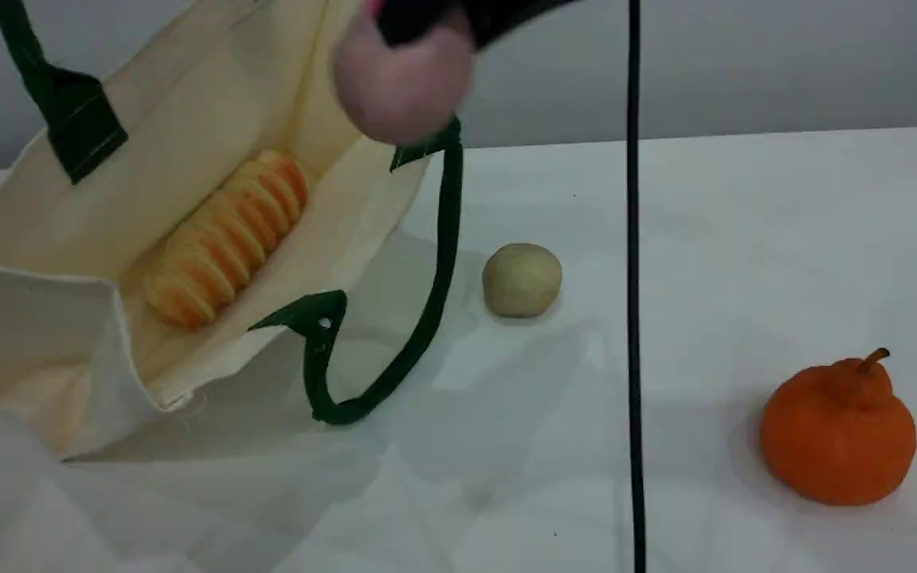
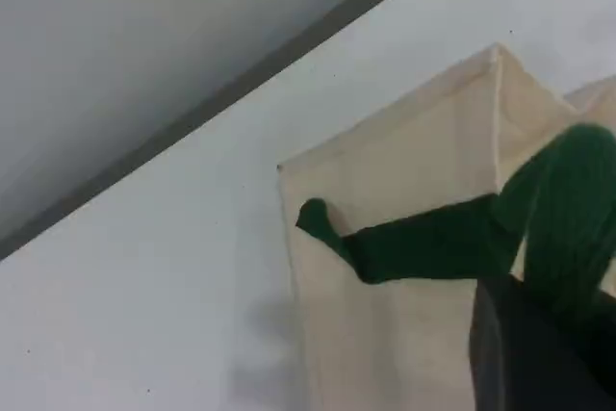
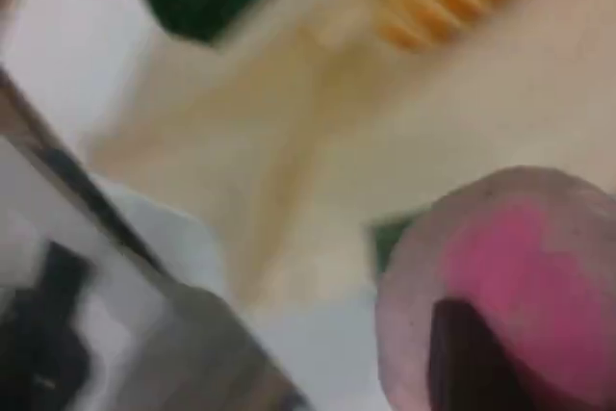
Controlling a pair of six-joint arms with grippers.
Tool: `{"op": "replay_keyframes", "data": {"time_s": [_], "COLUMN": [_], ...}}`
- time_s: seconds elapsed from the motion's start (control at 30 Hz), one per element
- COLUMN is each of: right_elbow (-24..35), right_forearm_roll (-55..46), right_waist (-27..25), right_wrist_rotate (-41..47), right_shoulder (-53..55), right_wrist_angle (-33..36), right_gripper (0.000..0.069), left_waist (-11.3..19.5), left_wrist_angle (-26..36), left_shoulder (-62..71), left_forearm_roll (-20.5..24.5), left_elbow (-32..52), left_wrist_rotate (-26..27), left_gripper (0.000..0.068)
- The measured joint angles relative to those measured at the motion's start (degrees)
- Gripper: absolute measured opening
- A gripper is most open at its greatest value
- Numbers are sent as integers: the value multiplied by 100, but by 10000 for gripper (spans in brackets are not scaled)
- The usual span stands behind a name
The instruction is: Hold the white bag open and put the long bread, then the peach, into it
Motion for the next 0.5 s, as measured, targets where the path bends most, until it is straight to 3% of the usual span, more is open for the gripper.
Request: {"op": "replay_keyframes", "data": {"time_s": [0.5], "right_elbow": [0], "right_forearm_roll": [1501], "right_waist": [51], "right_wrist_rotate": [-275], "right_shoulder": [929], "right_wrist_angle": [-889], "right_gripper": [232], "left_waist": [0], "left_wrist_angle": [0], "left_shoulder": [0], "left_forearm_roll": [-263], "left_elbow": [0], "left_wrist_rotate": [35], "left_gripper": [91]}}
